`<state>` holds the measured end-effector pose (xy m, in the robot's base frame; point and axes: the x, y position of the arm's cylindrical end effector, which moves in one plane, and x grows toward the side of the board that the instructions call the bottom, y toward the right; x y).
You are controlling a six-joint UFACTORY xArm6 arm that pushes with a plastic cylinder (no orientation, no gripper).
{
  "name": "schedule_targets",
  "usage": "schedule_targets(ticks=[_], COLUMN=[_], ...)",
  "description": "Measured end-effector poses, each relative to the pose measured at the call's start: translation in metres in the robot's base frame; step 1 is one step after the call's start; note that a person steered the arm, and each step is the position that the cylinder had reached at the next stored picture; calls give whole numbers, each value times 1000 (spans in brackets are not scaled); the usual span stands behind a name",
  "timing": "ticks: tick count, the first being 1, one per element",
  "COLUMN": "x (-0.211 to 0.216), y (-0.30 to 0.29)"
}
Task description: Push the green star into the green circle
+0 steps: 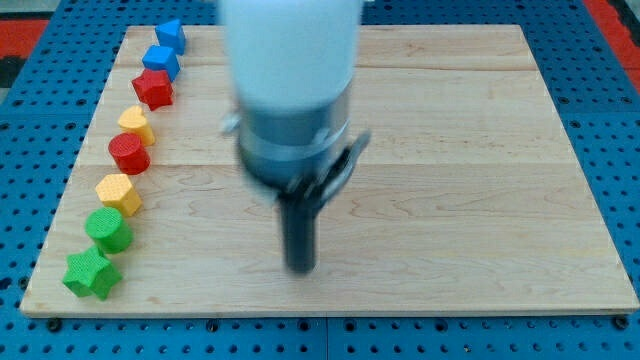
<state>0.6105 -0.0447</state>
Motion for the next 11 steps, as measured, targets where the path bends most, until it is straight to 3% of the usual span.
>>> schedule_targets(ticks=[1, 3, 4, 10, 11], x=[8, 8, 7, -19, -47], y=[-16, -202, -231, -218, -212])
